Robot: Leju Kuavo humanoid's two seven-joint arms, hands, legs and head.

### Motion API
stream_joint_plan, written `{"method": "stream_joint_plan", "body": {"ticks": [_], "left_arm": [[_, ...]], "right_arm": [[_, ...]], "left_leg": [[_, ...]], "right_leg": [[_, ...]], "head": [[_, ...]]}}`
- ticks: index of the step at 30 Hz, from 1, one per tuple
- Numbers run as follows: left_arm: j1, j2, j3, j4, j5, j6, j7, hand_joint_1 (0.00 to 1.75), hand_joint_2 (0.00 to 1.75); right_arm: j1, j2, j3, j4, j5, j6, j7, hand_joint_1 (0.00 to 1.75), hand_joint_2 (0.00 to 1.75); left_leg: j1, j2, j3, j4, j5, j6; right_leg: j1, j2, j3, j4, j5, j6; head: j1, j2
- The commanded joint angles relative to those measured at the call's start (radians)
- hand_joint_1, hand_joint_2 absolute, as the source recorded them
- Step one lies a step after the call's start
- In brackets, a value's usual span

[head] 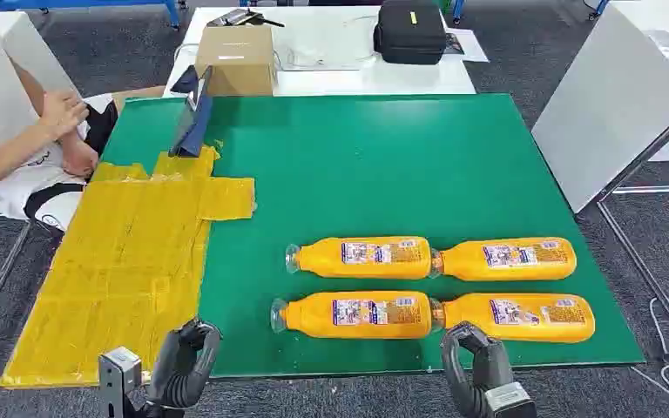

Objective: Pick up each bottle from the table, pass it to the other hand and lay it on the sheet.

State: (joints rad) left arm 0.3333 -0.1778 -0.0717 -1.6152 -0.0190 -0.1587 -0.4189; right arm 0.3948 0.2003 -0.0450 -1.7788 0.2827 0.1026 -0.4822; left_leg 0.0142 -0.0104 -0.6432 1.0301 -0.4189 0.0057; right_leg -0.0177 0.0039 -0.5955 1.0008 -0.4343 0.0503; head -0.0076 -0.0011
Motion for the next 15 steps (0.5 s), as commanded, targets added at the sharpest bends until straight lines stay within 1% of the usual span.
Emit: {"method": "stream_joint_plan", "body": {"ticks": [1,2,3,4,5,6,7,8,9,11,12,13,15], "left_arm": [[-0.172,0.12,-0.212,-0.141,-0.185,0.409,-0.08,1.75,1.75],[-0.208,0.144,-0.244,-0.155,-0.174,0.441,-0.029,1.75,1.75],[-0.222,0.158,-0.261,-0.158,-0.167,0.455,-0.009,1.62,1.75],[-0.222,0.16,-0.262,-0.155,-0.161,0.461,-0.004,1.15,1.75],[-0.211,0.163,-0.26,-0.15,-0.147,0.475,-0.005,0.0,1.75],[-0.199,0.167,-0.257,-0.143,-0.132,0.485,-0.015,0.0,1.75],[-0.192,0.171,-0.257,-0.139,-0.128,0.489,-0.022,0.0,1.75],[-0.186,0.175,-0.257,-0.138,-0.133,0.494,-0.036,0.0,1.75],[-0.18,0.182,-0.259,-0.137,-0.153,0.502,-0.047,0.0,1.75],[-0.169,0.176,-0.249,-0.135,-0.158,0.512,-0.042,0.0,1.75],[-0.17,0.177,-0.248,-0.133,-0.16,0.512,-0.039,0.0,1.75],[-0.172,0.178,-0.245,-0.132,-0.163,0.509,-0.032,0.0,1.75],[-0.176,0.176,-0.24,-0.133,-0.162,0.505,-0.027,0.0,1.75]], "right_arm": [[-0.191,-0.023,0.268,-0.041,-0.109,-0.257,0.019,1.71,1.75],[-0.244,-0.067,0.346,-0.033,-0.121,-0.351,0.065,1.71,1.75],[-0.275,-0.097,0.389,-0.024,-0.134,-0.402,0.086,1.68,1.75],[-0.287,-0.11,0.397,-0.017,-0.132,-0.418,0.088,1.57,1.75],[-0.292,-0.134,0.408,-0.011,-0.123,-0.446,0.089,0.07,1.75],[-0.294,-0.154,0.41,-0.005,-0.079,-0.481,0.089,0.0,1.75],[-0.295,-0.165,0.405,-0.007,-0.056,-0.499,0.078,0.0,1.75],[-0.295,-0.172,0.401,-0.011,-0.04,-0.512,0.076,0.0,1.75],[-0.301,-0.186,0.4,-0.013,0.026,-0.544,0.08,0.0,1.75],[-0.31,-0.206,0.39,-0.039,0.061,-0.548,0.114,0.0,1.75],[-0.311,-0.209,0.388,-0.043,0.064,-0.547,0.117,0.0,1.75],[-0.317,-0.22,0.391,-0.046,0.094,-0.544,0.129,0.0,1.75],[-0.322,-0.221,0.393,-0.05,0.114,-0.544,0.142,0.0,1.75]], "left_leg": [[0.0,0.001,0.005,-0.002,-0.001,0.001],[0.001,0.003,-0.002,0.002,0.0,0.0],[0.001,0.004,-0.003,0.002,0.001,0.0],[0.001,0.004,-0.005,0.002,0.002,0.0],[0.001,0.005,-0.003,0.0,0.004,0.0],[0.001,0.004,-0.001,-0.001,0.005,-0.001],[0.001,0.005,0.002,-0.001,0.004,0.0],[0.001,0.003,0.005,-0.001,0.003,0.0],[0.001,0.002,0.007,-0.001,0.003,0.0],[0.0,0.001,0.006,-0.001,0.004,0.0],[0.001,0.002,0.007,-0.002,0.003,0.0],[0.001,0.003,0.004,-0.002,0.003,0.0],[0.001,0.002,0.005,-0.001,0.002,0.001]], "right_leg": [[0.001,0.0,0.005,-0.002,-0.001,-0.002],[0.001,0.001,-0.003,0.002,0.001,-0.002],[0.001,0.003,-0.004,0.003,0.002,-0.002],[0.001,0.003,-0.005,0.003,0.003,-0.002],[0.001,0.004,-0.004,0.0,0.005,-0.003],[0.001,0.003,-0.002,-0.001,0.005,-0.003],[0.002,0.003,0.001,-0.001,0.005,-0.004],[0.001,0.001,0.001,-0.001,0.004,-0.003],[0.001,0.0,0.001,-0.001,0.003,-0.004],[0.001,0.0,-0.004,-0.001,0.002,-0.003],[0.001,0.001,-0.002,-0.002,0.002,-0.004],[0.001,0.002,0.002,-0.002,0.003,-0.003],[0.001,0.001,0.006,-0.002,0.002,-0.003]], "head": [[0.0,0.0],[0.0,0.0],[0.0,0.0],[0.0,0.0],[0.0,0.0],[0.0,0.0],[0.0,0.0],[0.0,0.0],[0.0,0.0],[0.0,0.0],[0.0,0.0],[0.0,0.0],[0.0,0.0]]}}
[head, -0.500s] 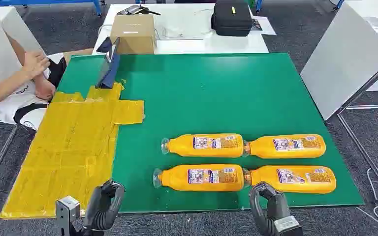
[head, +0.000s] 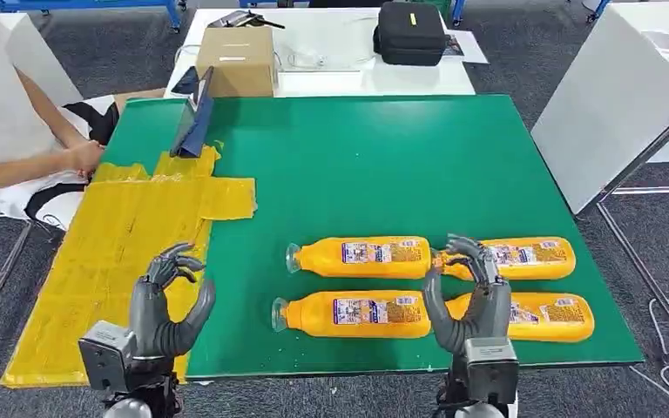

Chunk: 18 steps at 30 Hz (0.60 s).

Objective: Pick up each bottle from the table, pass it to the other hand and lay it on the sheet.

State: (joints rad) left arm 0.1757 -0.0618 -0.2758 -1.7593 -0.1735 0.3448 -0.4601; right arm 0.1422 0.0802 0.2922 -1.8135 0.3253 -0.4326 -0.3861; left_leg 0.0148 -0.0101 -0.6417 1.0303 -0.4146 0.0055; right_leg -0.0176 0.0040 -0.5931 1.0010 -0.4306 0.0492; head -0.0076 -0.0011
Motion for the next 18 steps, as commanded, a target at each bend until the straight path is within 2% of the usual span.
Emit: {"method": "stream_joint_plan", "body": {"ticks": [1,5,6,8,10,12,14,18], "left_arm": [[-0.019,0.061,-0.036,0.012,-0.008,0.002,0.014,0.0,1.75],[-0.019,0.061,-0.036,0.012,-0.008,0.002,0.014,0.0,1.75],[-0.018,0.056,-0.031,0.009,-0.008,0.0,0.02,0.0,1.75],[-0.017,0.051,-0.016,0.001,-0.012,-0.023,0.036,0.0,1.75],[-0.018,0.04,0.005,-0.012,-0.017,-0.058,0.056,0.0,1.75],[-0.028,0.022,0.016,-0.021,-0.008,-0.106,0.05,0.0,1.75],[-0.033,0.016,0.017,-0.021,-0.01,-0.11,0.051,0.0,1.75],[-0.088,0.001,0.006,0.011,0.015,-0.163,0.055,0.0,1.75]], "right_arm": [[-0.069,-0.101,0.056,-0.016,0.072,-0.009,0.046,0.0,1.75],[-0.069,-0.101,0.056,-0.016,0.072,-0.009,0.046,0.0,1.75],[-0.072,-0.108,0.066,-0.007,0.111,-0.012,0.059,0.0,1.75],[-0.111,-0.161,0.091,0.023,0.328,0.001,0.164,0.0,1.75],[-0.179,-0.218,0.115,0.065,0.522,0.057,0.267,0.0,1.75],[-0.265,-0.235,0.142,0.116,0.61,0.089,0.29,0.0,1.75],[-0.29,-0.225,0.146,0.135,0.613,0.094,0.294,0.0,1.75],[-0.464,-0.246,0.266,0.288,0.776,0.201,0.343,0.0,1.75]], "left_leg": [[0.0,0.001,0.004,-0.001,-0.002,0.001],[0.0,0.001,0.003,-0.001,-0.002,0.0],[0.0,0.001,0.002,-0.001,-0.001,0.0],[0.0,0.002,0.002,-0.001,-0.002,0.0],[0.0,0.004,0.003,-0.001,-0.002,0.001],[0.0,0.005,0.003,-0.001,-0.002,0.001],[0.0,0.007,0.002,0.0,-0.002,0.001],[0.0,0.004,0.002,-0.001,0.0,0.002]], "right_leg": [[0.001,0.0,0.004,-0.001,-0.001,-0.002],[0.001,0.0,0.003,-0.001,-0.001,-0.002],[0.001,0.0,0.001,-0.001,-0.001,-0.002],[0.001,0.001,0.002,-0.001,-0.001,-0.002],[0.001,0.002,0.002,-0.002,0.0,-0.002],[0.001,0.003,0.002,-0.002,0.0,-0.001],[0.001,0.005,0.001,-0.002,0.001,-0.001],[0.001,0.003,0.001,-0.001,0.001,-0.001]], "head": [[0.0,0.0],[0.0,0.0],[0.0,0.0],[0.0,0.0],[0.0,0.0],[0.0,0.0],[0.0,0.0],[0.0,0.0]]}}
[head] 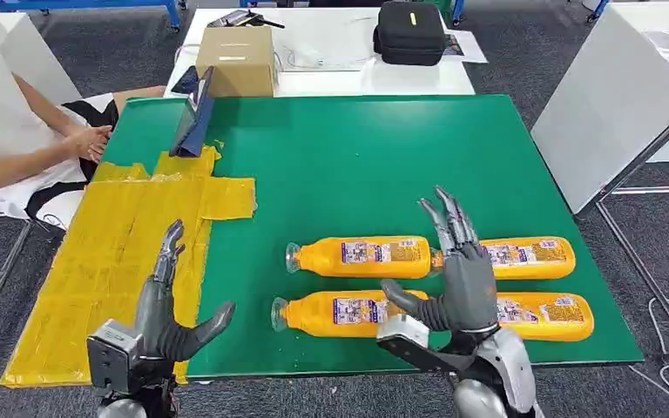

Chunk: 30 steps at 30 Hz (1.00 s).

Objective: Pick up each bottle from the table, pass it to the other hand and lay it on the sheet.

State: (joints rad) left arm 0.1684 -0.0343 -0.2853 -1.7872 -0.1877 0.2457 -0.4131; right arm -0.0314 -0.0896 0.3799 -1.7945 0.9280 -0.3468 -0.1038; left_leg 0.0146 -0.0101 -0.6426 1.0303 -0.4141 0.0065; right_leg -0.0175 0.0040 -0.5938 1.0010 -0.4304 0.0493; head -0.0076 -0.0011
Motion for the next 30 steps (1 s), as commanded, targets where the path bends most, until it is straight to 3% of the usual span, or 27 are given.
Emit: {"method": "stream_joint_plan", "body": {"ticks": [1,6,16,23,30], "left_arm": [[-0.093,-0.026,0.009,0.046,0.03,-0.075,0.013,0.0,1.75],[-0.119,-0.031,-0.003,0.069,0.034,-0.087,0.014,0.0,1.75],[-0.117,-0.028,-0.005,0.068,0.038,-0.09,0.013,0.0,1.75],[-0.17,-0.031,-0.025,0.129,0.063,-0.107,0.006,0.0,1.75],[-0.191,-0.03,-0.051,0.154,0.062,-0.101,0.005,0.0,1.75]], "right_arm": [[-0.334,-0.081,0.214,0.317,0.201,0.15,0.061,0.0,1.75],[-0.457,-0.056,0.301,0.509,0.226,0.212,0.051,0.0,1.75],[-0.456,-0.06,0.315,0.509,0.226,0.209,0.054,0.0,1.75],[-0.496,0.032,0.371,0.702,0.135,0.232,0.031,0.0,1.75],[-0.5,0.066,0.382,0.885,0.131,0.19,0.071,0.0,1.75]], "left_leg": [[0.0,0.006,0.004,-0.001,0.0,0.001],[0.0,0.005,0.005,-0.002,0.0,0.0],[0.0,0.001,0.003,-0.001,0.0,0.001],[0.0,0.002,0.002,-0.002,0.001,0.001],[0.0,0.001,0.004,-0.002,0.001,0.001]], "right_leg": [[0.001,0.005,0.003,-0.002,0.002,-0.002],[0.001,0.004,0.003,-0.002,0.002,-0.001],[0.001,0.0,0.004,-0.001,0.0,-0.001],[0.001,0.002,0.003,-0.002,0.001,-0.001],[0.001,0.0,0.005,-0.003,0.0,-0.001]], "head": [[0.0,0.0],[0.0,0.0],[0.0,0.0],[0.0,0.0],[0.0,0.0]]}}
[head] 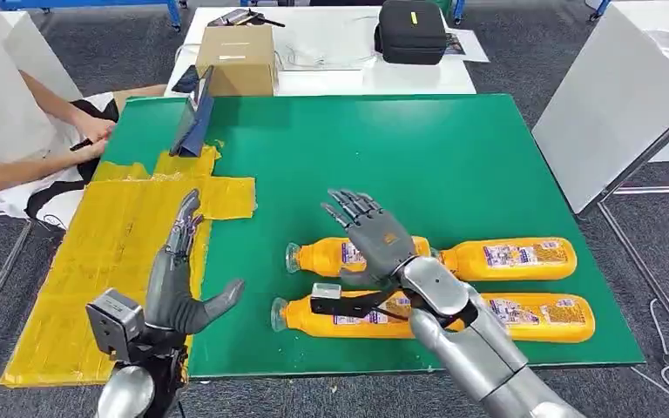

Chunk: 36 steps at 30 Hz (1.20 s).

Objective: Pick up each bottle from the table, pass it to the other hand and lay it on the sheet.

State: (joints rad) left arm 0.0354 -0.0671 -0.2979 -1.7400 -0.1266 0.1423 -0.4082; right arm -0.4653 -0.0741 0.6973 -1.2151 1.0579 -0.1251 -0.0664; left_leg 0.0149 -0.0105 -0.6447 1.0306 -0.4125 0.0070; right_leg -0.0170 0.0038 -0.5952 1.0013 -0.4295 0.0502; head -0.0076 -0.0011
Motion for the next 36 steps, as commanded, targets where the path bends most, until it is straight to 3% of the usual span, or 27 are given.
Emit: {"method": "stream_joint_plan", "body": {"ticks": [1,15,28,29,30,31,33,36], "left_arm": [[-0.06,0.002,-0.039,0.109,0.002,0.003,0.001,0.0,1.75],[-0.076,-0.009,-0.056,0.123,-0.008,0.0,0.02,0.0,1.75],[-0.096,-0.015,-0.065,0.149,-0.012,-0.003,0.025,0.0,1.75],[-0.098,-0.016,-0.066,0.154,-0.012,-0.003,0.025,0.0,1.75],[-0.099,-0.017,-0.066,0.156,-0.012,-0.002,0.025,0.0,1.75],[-0.099,-0.017,-0.068,0.158,-0.012,-0.001,0.025,0.0,1.75],[-0.096,-0.018,-0.068,0.154,-0.012,0.002,0.025,0.0,1.75],[-0.093,-0.017,-0.067,0.152,-0.012,0.002,0.026,0.0,1.75]], "right_arm": [[-0.071,0.052,0.065,0.334,0.013,-0.041,0.042,0.0,1.75],[-0.117,0.084,0.051,0.515,0.19,-0.099,0.169,0.0,1.75],[-0.152,0.095,-0.007,0.644,0.194,-0.017,0.171,0.0,1.75],[-0.158,0.095,-0.005,0.659,0.199,-0.01,0.174,0.38,1.75],[-0.161,0.096,-0.004,0.669,0.204,-0.012,0.179,1.29,1.75],[-0.166,0.098,-0.004,0.691,0.21,-0.023,0.182,1.55,1.75],[-0.167,0.102,-0.017,0.698,0.227,-0.062,0.192,1.68,1.75],[-0.166,0.107,-0.022,0.689,0.229,-0.074,0.195,1.69,1.75]], "left_leg": [[0.0,0.001,0.006,-0.002,-0.001,0.001],[0.0,0.001,0.005,-0.002,-0.001,0.001],[-0.001,-0.001,0.003,-0.001,0.0,0.001],[-0.001,-0.001,0.002,-0.001,0.0,0.0],[0.0,-0.001,0.004,-0.002,0.0,0.001],[0.0,-0.001,0.003,-0.001,0.0,0.001],[0.0,-0.001,0.005,-0.002,0.0,0.001],[0.0,0.0,0.004,-0.001,0.0,0.001]], "right_leg": [[0.0,0.0,0.006,-0.003,-0.001,-0.002],[0.0,0.0,0.005,-0.002,-0.001,-0.002],[0.0,-0.002,0.003,-0.001,-0.001,-0.002],[0.0,-0.002,0.003,-0.001,0.0,-0.001],[0.0,-0.002,0.005,-0.002,0.0,-0.002],[0.0,-0.002,0.003,-0.002,0.0,-0.002],[0.0,-0.002,0.005,-0.002,0.0,-0.002],[0.0,-0.002,0.004,-0.002,0.0,-0.001]], "head": [[0.0,0.0],[0.0,0.0],[0.0,0.0],[0.0,0.0],[0.0,0.0],[0.0,0.0],[0.0,0.0],[0.0,0.0]]}}
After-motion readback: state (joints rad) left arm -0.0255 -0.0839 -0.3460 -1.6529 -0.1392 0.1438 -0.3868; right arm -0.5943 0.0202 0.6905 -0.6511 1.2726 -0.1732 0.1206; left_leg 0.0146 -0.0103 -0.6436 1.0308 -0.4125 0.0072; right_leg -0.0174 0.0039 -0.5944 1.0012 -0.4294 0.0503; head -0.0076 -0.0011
